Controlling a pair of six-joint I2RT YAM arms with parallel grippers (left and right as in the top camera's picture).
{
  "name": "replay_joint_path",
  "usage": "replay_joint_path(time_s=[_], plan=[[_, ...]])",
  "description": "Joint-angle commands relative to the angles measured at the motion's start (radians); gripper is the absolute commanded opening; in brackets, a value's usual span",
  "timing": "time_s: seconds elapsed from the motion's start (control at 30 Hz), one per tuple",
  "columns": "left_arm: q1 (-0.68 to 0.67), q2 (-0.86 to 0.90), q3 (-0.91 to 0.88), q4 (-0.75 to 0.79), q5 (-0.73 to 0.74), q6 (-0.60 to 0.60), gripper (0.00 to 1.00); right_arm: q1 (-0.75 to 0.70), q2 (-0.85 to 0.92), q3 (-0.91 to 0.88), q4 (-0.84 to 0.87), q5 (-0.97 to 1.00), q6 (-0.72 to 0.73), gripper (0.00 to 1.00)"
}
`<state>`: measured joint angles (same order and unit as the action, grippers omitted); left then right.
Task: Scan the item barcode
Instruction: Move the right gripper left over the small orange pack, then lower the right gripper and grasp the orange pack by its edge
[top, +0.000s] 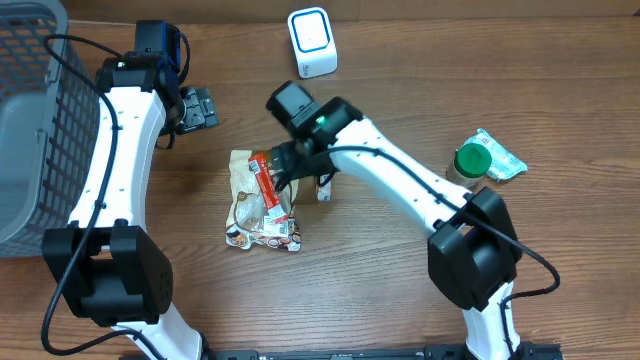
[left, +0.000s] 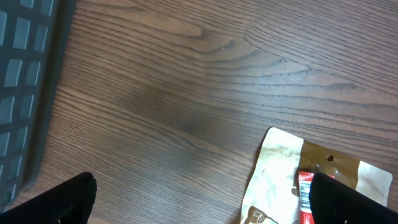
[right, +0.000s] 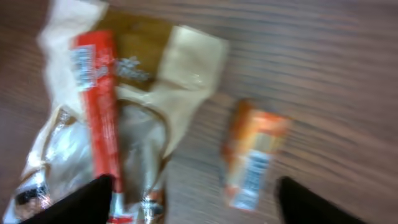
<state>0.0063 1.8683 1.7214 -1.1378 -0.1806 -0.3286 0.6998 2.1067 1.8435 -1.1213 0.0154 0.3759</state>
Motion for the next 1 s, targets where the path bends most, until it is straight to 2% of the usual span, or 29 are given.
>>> replay_joint_path(time_s=[0.0, 0.1, 0.17, 0.57, 0.97], plan=[[-0.007, -0.017, 0.016, -0.002, -0.010, 0.023, 1.00, -0.053, -0.003, -0.004, -0.021, 0.035, 0.023, 0.56], [-0.007, -0.017, 0.016, -0.002, -0.010, 0.023, 1.00, -0.088, -0.003, -0.008, -0.047, 0.035, 0.051, 0.12], [-0.007, -0.017, 0.016, -0.002, -0.010, 0.023, 1.00, -0.106, -0.003, -0.014, -0.055, 0.035, 0.067, 0.05], [-0.007, -0.017, 0.016, -0.002, -0.010, 0.023, 1.00, -0.134, -0.003, -0.178, 0.043, -0.020, 0.069, 0.04], [-0.007, -0.017, 0.016, -0.002, -0.010, 0.023, 1.00, -0.132, -0.003, -0.196, 0.110, -0.182, 0.069, 0.04]])
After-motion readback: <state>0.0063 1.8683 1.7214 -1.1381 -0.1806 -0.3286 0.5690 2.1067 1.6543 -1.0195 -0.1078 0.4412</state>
